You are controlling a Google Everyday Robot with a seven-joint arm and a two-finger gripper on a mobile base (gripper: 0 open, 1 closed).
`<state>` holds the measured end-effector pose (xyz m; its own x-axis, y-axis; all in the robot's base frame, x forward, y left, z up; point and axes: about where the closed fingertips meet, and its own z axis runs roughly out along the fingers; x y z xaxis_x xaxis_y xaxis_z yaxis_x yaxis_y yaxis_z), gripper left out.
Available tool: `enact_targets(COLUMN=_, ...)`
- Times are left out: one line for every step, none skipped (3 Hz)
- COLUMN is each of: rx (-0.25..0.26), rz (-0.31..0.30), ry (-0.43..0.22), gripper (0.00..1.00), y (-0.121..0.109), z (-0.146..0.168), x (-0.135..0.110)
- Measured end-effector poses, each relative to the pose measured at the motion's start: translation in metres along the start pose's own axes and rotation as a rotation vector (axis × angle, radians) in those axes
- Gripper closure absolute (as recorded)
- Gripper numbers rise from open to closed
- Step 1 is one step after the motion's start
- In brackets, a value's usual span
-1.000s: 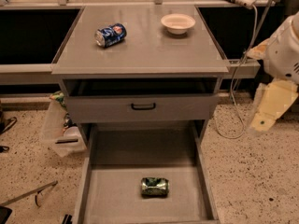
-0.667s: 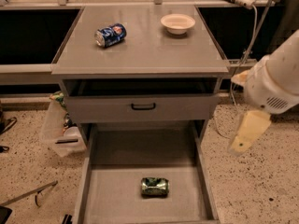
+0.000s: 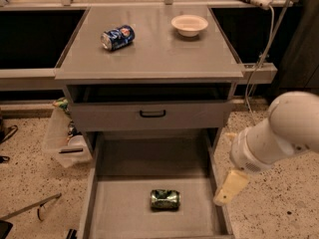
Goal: Pick green can from middle drawer and place on counter
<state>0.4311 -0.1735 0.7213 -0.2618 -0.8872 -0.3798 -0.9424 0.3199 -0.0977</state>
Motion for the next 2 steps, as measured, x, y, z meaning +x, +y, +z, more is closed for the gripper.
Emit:
enact_targets(rx=0.035, rz=0.002, ry=-0.017, gripper=0.00, y=-0.0079, z=0.0068, x=-0.0021)
enact_targets(rx=0.035, rz=0.002, ry=-0.017, gripper=0.00, y=-0.0079, z=0.0069, x=-0.0020)
